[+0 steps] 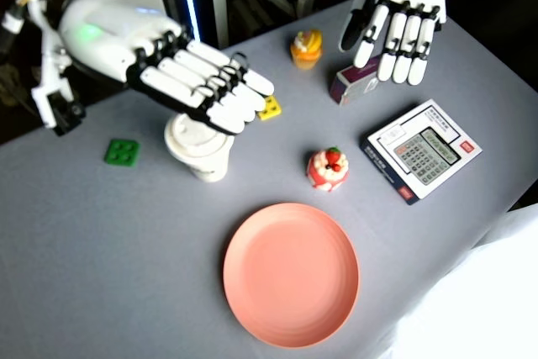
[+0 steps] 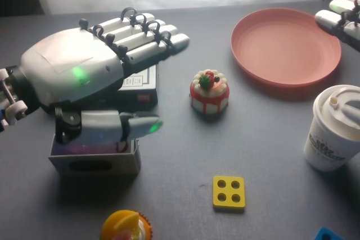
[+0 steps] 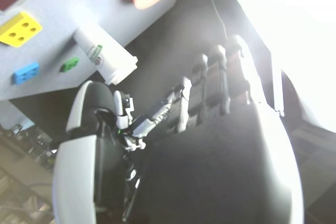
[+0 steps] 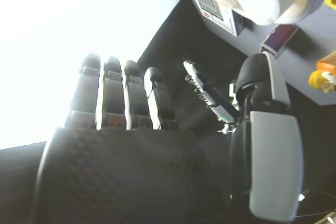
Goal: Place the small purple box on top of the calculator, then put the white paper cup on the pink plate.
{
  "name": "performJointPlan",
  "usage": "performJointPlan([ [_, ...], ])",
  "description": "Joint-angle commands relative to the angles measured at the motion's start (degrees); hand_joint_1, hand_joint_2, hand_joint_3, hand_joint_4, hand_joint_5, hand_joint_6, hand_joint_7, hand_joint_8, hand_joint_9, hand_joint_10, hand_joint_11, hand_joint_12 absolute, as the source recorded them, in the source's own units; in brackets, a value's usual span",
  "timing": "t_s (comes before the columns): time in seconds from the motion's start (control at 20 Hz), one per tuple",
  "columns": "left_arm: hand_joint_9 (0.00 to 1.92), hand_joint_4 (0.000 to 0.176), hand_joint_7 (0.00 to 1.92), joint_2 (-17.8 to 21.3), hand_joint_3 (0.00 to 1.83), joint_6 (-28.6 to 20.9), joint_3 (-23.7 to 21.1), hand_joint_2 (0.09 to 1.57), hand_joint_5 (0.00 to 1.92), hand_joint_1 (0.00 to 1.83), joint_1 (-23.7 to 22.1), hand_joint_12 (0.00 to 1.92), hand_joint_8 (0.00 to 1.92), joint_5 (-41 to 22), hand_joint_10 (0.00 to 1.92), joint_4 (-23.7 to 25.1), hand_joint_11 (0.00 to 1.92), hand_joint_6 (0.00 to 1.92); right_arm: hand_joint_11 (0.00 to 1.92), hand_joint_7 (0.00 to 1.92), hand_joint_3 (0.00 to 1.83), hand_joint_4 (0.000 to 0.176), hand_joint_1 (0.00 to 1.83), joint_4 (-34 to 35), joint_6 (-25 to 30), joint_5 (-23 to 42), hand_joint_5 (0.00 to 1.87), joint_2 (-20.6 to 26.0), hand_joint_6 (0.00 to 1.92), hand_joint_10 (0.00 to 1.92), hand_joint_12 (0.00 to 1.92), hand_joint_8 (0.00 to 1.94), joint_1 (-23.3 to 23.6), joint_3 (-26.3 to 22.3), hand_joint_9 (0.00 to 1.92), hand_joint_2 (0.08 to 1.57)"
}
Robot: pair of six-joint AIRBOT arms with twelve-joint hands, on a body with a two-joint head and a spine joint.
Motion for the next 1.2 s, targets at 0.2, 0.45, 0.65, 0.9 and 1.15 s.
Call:
performJointPlan([
  [0.2,0.0,0.0,0.0,-1.2,0.01,0.13,0.46,1.27,0.0,0.18,-1.24,0.0,0.0,-7.32,0.0,-1.43,0.0,0.0,0.0,0.0,0.0,0.0,0.37,-0.15,-0.09,8.46,0.0,-0.66,0.0,0.0,0.69,0.0,0.29,0.05,0.0,1.25],
  [0.45,0.0,0.0,0.0,0.28,0.0,0.13,0.07,1.11,0.0,0.35,1.21,0.0,0.0,-4.31,0.0,-2.52,0.0,0.0,0.0,0.0,0.0,0.0,0.31,0.34,-0.09,8.46,0.0,-0.65,0.0,0.0,0.79,0.0,0.14,0.27,0.0,1.23],
  [0.65,0.0,0.019,0.0,1.45,0.0,0.12,-0.31,1.02,0.0,0.54,3.24,0.0,0.0,-1.22,0.0,-3.16,0.0,0.0,0.0,0.0,0.0,0.0,0.32,0.91,-0.09,8.46,0.0,-0.67,0.0,0.0,0.5,0.0,-0.11,0.36,0.0,1.25],
  [0.9,0.0,0.0,0.04,1.85,0.0,0.27,0.23,1.0,0.0,0.68,7.93,0.0,0.01,1.75,0.0,-6.1,0.0,0.0,0.0,0.0,0.0,0.0,0.31,1.31,-0.09,8.45,0.0,-0.89,0.0,0.0,0.04,0.0,-0.18,0.53,0.0,1.27],
  [1.15,0.04,0.0,0.15,0.21,0.0,2.47,1.58,1.03,0.07,0.75,9.42,0.0,0.02,5.27,0.01,-8.46,0.0,0.01,0.0,0.0,0.0,0.0,0.31,1.74,0.02,8.44,0.0,-0.93,0.0,0.0,0.0,0.0,-0.46,0.56,0.0,1.27],
])
